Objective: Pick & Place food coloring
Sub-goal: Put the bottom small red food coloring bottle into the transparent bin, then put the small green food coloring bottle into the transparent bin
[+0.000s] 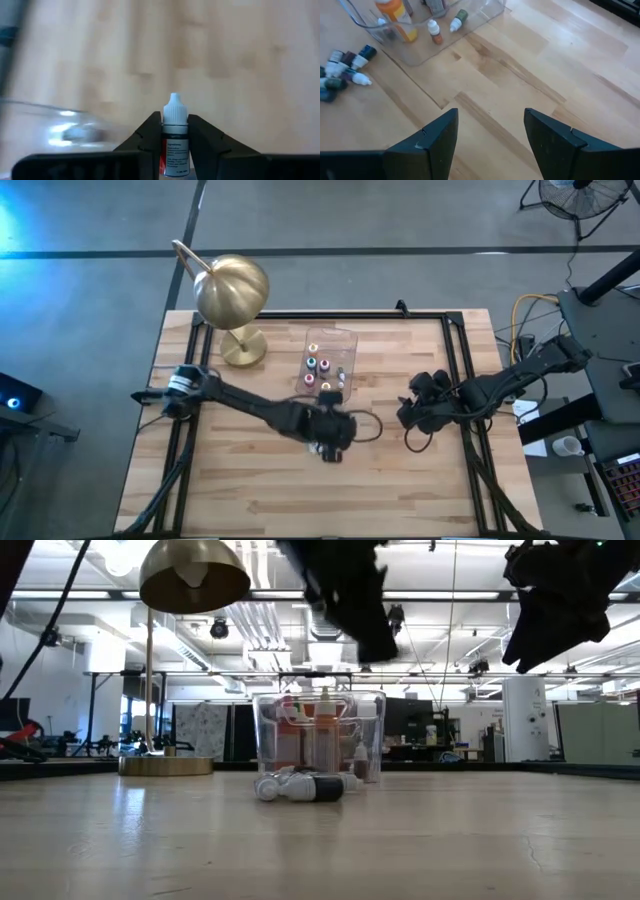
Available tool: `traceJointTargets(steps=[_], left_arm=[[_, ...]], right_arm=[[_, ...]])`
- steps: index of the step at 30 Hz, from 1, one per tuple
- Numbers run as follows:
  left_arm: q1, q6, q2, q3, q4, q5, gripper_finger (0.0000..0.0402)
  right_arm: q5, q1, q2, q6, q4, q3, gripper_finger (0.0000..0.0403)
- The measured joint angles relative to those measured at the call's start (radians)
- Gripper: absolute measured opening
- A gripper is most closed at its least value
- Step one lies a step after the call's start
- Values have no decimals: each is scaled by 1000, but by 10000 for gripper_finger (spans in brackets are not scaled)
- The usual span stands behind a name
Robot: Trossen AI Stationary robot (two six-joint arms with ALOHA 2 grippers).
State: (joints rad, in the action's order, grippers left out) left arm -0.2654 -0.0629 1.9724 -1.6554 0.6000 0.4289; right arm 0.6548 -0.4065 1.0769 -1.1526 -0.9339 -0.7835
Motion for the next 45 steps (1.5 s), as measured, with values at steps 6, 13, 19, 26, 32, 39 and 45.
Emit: traceJointTargets(steps=[6,13,19,26,32,39,45], left_arm=[[145,39,-84,-98,140,162,56],[378,-13,-104,-125,140,30,83],[414,-39,-108,-192,202,135,138],[345,-36,-112,-354,453,101,158],[230,139,-112,-271,506,-405,158],[40,386,-108,31,361,-385,158],[-58,448,-108,270,-61,-388,158]], right_arm=[[29,-1,-62,-8,-1,0,219],[56,-1,-96,-12,-1,0,219],[58,-1,-88,-39,0,0,219],[56,-1,-77,-9,1,1,219],[56,0,-64,85,2,4,219],[55,2,-42,140,1,8,219],[51,2,-21,143,-2,9,219]])
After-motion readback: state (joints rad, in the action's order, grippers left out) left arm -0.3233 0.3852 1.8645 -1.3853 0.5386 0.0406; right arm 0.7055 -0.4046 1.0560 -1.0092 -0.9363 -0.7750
